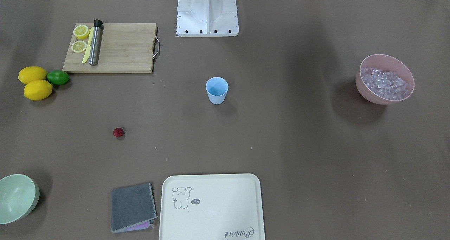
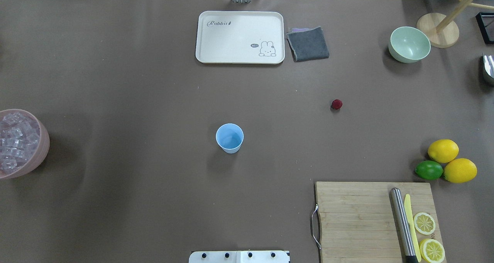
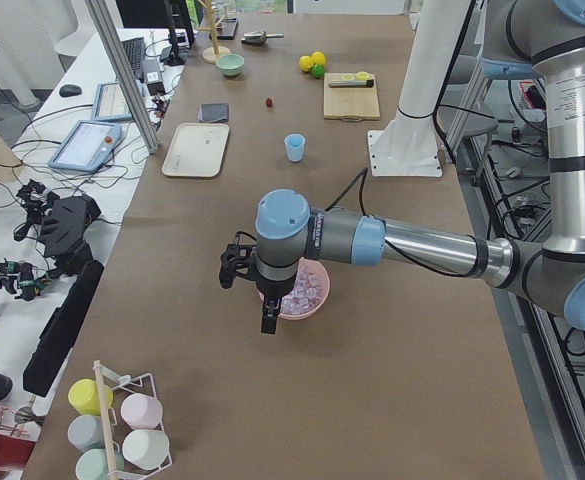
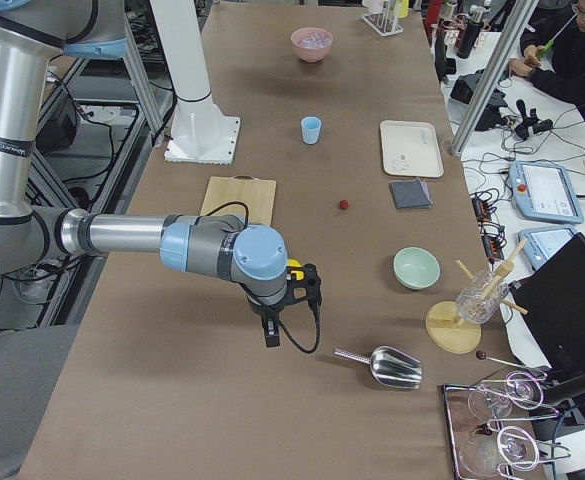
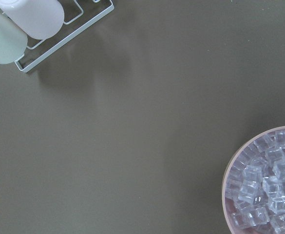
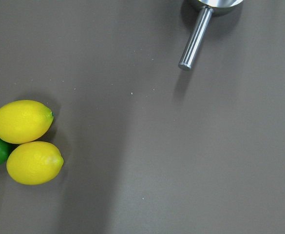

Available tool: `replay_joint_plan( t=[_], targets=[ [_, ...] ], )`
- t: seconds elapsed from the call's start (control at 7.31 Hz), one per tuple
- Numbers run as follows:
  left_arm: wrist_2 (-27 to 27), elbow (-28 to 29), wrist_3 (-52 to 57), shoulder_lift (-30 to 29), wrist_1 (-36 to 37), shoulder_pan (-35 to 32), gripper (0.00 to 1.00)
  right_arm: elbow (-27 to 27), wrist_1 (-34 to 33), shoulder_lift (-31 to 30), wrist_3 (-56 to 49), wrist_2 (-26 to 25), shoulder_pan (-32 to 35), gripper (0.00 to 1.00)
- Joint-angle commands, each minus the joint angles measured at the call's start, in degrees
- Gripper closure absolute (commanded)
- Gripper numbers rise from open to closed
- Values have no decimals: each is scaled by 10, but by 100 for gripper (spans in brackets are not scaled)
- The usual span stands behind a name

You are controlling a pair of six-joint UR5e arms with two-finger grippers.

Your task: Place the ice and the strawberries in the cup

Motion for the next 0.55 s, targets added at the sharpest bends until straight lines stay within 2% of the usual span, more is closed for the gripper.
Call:
replay_joint_plan(
  t=[0.0,0.14,0.27,0.41],
  targets=[
    [-14,-3,-112,0,-69,54,3,0,-1,-1,-2,0,1,0],
    [-15,2,-129,2,-94,77,3,0,-1,-2,-1,0,0,0],
    [-12,-1,-195,4,-123,110,3,0,-1,-3,-1,1,1,0],
    [-10,8,-238,30,-194,140,3,0,-1,-6,-1,1,0,0]
  ],
)
